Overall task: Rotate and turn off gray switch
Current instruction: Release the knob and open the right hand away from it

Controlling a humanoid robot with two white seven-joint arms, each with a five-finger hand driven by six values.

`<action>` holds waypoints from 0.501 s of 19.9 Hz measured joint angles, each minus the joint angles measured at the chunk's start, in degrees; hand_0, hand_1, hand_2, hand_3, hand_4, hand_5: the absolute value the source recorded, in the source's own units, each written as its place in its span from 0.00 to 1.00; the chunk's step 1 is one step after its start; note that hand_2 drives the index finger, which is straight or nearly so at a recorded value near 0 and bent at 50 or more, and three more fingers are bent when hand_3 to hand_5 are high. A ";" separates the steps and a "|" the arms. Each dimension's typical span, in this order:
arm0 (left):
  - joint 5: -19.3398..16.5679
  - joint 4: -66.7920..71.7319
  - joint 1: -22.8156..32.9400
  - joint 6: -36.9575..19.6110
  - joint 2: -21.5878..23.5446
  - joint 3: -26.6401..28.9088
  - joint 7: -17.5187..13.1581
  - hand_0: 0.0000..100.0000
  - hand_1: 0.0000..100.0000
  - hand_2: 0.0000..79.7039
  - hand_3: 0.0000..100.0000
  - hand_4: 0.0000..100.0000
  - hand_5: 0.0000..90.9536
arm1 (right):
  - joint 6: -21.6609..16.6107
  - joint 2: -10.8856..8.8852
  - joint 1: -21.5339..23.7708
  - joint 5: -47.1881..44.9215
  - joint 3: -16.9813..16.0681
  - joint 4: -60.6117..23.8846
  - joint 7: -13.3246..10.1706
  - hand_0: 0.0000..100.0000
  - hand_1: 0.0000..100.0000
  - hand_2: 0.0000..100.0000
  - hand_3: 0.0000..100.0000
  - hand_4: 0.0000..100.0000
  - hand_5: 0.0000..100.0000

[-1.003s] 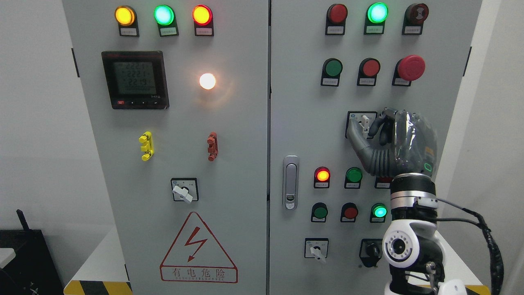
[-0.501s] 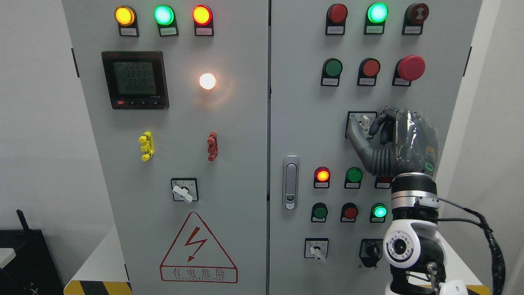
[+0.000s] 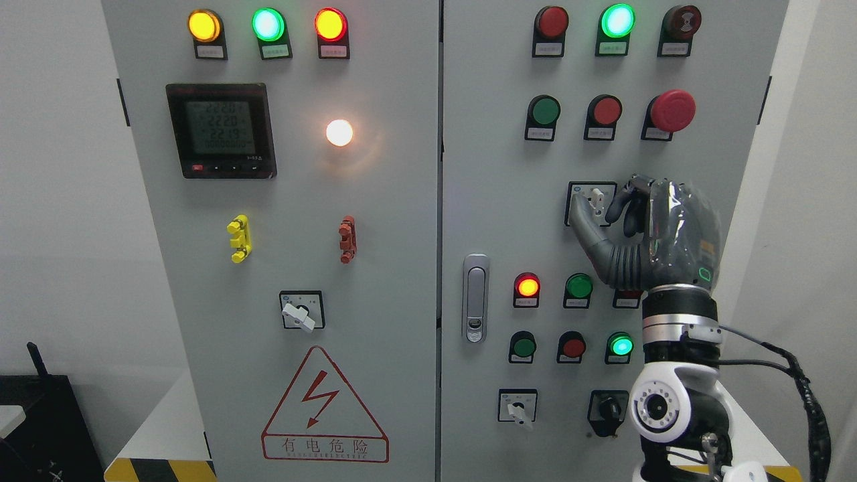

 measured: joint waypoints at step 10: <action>0.00 0.00 0.00 0.00 0.00 0.00 -0.11 0.12 0.39 0.00 0.00 0.00 0.00 | -3.77 0.04 3.19 -0.13 0.00 -3.76 -1.48 0.28 0.38 0.76 1.00 0.95 1.00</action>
